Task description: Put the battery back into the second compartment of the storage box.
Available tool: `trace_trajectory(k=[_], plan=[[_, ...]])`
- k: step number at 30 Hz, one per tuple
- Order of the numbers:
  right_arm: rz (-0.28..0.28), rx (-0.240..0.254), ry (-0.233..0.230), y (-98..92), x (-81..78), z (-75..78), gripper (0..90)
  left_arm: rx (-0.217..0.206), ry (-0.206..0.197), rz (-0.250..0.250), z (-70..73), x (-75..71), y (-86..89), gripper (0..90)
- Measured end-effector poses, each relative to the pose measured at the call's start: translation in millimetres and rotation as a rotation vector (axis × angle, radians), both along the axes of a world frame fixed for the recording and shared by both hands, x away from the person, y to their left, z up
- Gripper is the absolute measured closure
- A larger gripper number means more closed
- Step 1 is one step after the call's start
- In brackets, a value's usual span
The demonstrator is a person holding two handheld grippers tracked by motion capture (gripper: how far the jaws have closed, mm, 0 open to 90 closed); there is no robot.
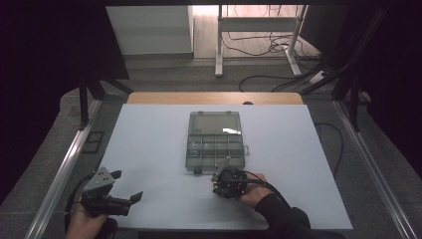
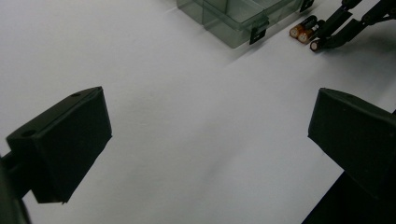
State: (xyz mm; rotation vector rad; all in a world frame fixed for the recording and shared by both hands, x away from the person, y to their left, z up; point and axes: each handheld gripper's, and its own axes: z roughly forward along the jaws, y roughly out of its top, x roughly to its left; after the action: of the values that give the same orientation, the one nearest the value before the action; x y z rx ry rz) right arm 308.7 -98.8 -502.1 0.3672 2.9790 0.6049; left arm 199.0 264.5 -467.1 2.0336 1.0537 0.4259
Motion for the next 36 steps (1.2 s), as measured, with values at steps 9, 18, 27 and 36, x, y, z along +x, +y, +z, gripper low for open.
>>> trace_trajectory(k=[9, 18, 27, 36], plan=[[-0.029, -0.008, 0.013, 1.1, -0.9, -0.4, 76.7, -0.001, 0.0, 0.0, 0.1, -0.1, 0.1, 0.0], [-0.057, 0.029, 0.032, 0.5, -1.8, 9.2, 76.9, -0.005, -0.002, 0.002, 0.1, -0.1, 0.8, 0.0], [-0.102, 0.11, 0.02, -8.7, 2.0, 25.8, 76.9, -0.008, -0.001, 0.003, 0.1, 0.1, 1.1, 0.0], [-0.146, 0.157, 0.0, -16.6, 7.6, 37.3, 76.9, -0.013, 0.0, 0.005, 0.0, 0.6, 1.2, 0.0]])
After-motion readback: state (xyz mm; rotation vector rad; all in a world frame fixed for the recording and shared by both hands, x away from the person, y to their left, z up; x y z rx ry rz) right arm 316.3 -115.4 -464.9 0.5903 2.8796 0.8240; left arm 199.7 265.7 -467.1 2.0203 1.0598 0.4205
